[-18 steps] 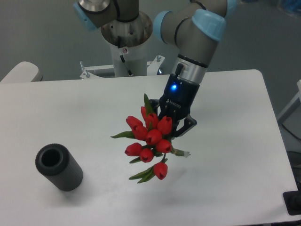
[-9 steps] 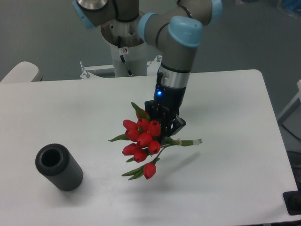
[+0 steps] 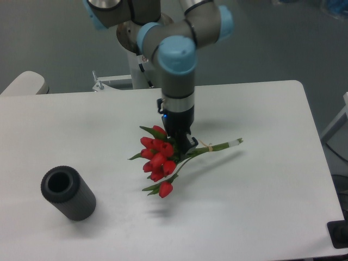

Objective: Place the flowers on the table
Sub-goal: 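Lower the held tulip bouquet toward the table surface, then lay the bouquet flat on the table and open the gripper, then lift the open gripper up away from the tulips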

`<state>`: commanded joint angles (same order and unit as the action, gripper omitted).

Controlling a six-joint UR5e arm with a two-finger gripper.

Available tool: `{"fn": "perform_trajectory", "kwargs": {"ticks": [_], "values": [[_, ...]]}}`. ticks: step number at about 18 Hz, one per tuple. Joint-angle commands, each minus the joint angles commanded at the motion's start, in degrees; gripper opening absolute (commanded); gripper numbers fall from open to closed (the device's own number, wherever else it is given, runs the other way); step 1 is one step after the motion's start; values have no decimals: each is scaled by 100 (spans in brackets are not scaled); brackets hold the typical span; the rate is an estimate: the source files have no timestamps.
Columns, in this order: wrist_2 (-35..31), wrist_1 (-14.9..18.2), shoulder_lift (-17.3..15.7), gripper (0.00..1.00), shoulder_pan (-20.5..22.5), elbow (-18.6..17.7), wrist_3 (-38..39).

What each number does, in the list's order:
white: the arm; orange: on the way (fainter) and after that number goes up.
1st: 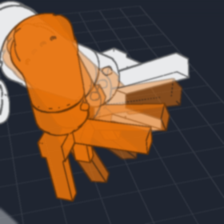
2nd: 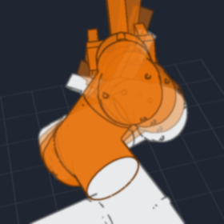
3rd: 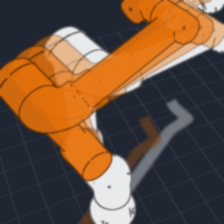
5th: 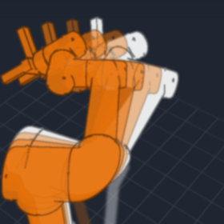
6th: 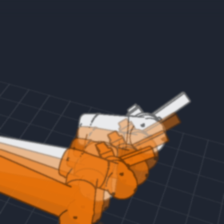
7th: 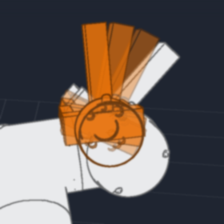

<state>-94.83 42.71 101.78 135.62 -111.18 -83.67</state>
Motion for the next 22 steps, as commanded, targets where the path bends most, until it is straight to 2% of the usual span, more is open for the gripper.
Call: {"fn": "perform_trajectory", "kwargs": {"ticks": [11, 15, 17, 19, 22], "values": [[8, -18, 158, 35, -79, -167, 9], [17, -26, 220, 40, -176, -211, 9], [26, -35, 246, 57, -194, -159, 201], [35, -44, 255, 64, -237, -106, 325], [26, -44, 264, 95, -273, 140, 343]]}}
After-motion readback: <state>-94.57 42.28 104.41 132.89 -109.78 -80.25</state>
